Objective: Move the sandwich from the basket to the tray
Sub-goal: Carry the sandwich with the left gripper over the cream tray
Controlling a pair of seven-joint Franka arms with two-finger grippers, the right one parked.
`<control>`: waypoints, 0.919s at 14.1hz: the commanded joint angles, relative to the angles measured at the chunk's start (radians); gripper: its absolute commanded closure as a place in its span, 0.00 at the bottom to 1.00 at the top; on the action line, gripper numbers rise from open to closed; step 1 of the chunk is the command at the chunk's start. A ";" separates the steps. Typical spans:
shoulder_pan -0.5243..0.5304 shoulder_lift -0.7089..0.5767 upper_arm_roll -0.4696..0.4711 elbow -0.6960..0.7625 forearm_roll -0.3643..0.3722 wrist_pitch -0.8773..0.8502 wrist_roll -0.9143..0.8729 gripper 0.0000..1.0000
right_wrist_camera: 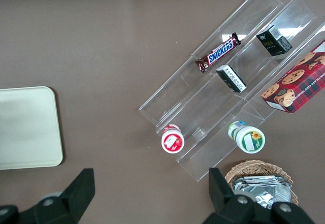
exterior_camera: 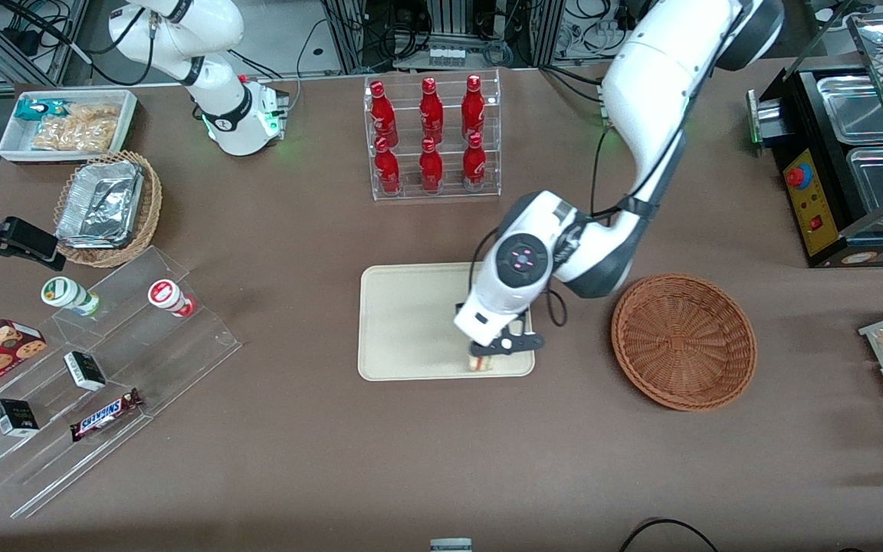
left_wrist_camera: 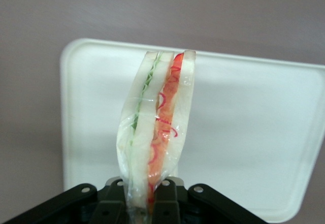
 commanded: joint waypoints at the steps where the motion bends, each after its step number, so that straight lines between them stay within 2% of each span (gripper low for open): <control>1: -0.065 0.074 0.014 0.096 0.080 -0.037 -0.113 0.93; 2: -0.080 0.091 0.012 0.110 0.120 -0.037 -0.153 0.93; 3: -0.092 0.108 0.012 0.131 0.130 -0.039 -0.181 0.93; 5: -0.120 0.143 0.012 0.174 0.133 -0.054 -0.210 0.93; 13: -0.162 0.165 0.011 0.164 0.160 -0.079 -0.211 0.93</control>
